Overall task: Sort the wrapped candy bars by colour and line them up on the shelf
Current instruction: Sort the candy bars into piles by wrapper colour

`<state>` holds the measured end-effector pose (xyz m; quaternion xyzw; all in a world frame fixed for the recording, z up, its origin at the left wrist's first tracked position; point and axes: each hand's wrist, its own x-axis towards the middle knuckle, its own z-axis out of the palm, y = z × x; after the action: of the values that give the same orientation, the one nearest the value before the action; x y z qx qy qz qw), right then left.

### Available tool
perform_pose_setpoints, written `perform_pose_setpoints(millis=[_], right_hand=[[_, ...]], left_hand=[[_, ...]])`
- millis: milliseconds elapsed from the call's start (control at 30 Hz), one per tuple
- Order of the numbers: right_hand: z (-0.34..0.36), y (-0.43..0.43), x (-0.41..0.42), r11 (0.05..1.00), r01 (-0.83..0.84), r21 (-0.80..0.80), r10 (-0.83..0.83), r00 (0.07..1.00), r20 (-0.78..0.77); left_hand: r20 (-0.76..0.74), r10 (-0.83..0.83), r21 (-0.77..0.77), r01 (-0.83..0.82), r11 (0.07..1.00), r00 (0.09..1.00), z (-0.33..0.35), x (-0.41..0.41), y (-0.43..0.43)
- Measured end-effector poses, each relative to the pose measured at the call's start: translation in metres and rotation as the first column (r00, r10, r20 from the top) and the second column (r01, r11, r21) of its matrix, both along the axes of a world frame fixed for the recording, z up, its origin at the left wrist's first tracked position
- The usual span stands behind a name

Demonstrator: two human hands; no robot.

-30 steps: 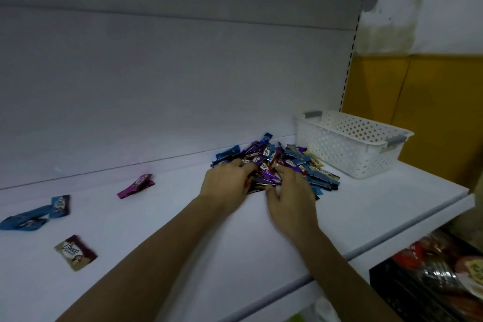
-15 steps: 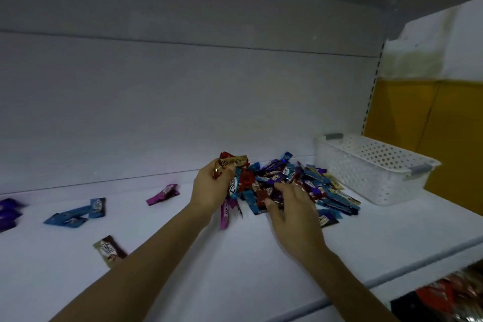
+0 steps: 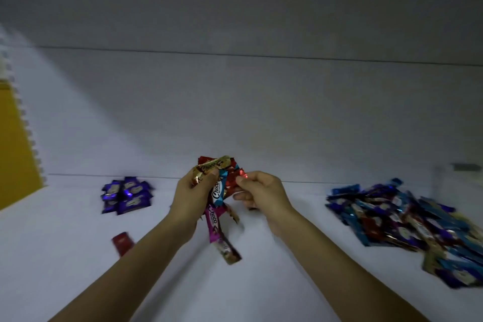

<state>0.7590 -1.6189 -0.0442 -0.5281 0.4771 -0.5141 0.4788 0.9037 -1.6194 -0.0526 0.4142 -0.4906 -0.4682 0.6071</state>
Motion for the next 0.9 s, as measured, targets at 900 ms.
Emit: perform_pose_setpoints(millis=[900], right_hand=[[-0.039,0.006,0.136,0.991,-0.128,-0.036,0.125,0.99,-0.069]], left_hand=[[-0.369,0.395,0.158,-0.362,0.919,0.841,-0.033,0.151,0.073]])
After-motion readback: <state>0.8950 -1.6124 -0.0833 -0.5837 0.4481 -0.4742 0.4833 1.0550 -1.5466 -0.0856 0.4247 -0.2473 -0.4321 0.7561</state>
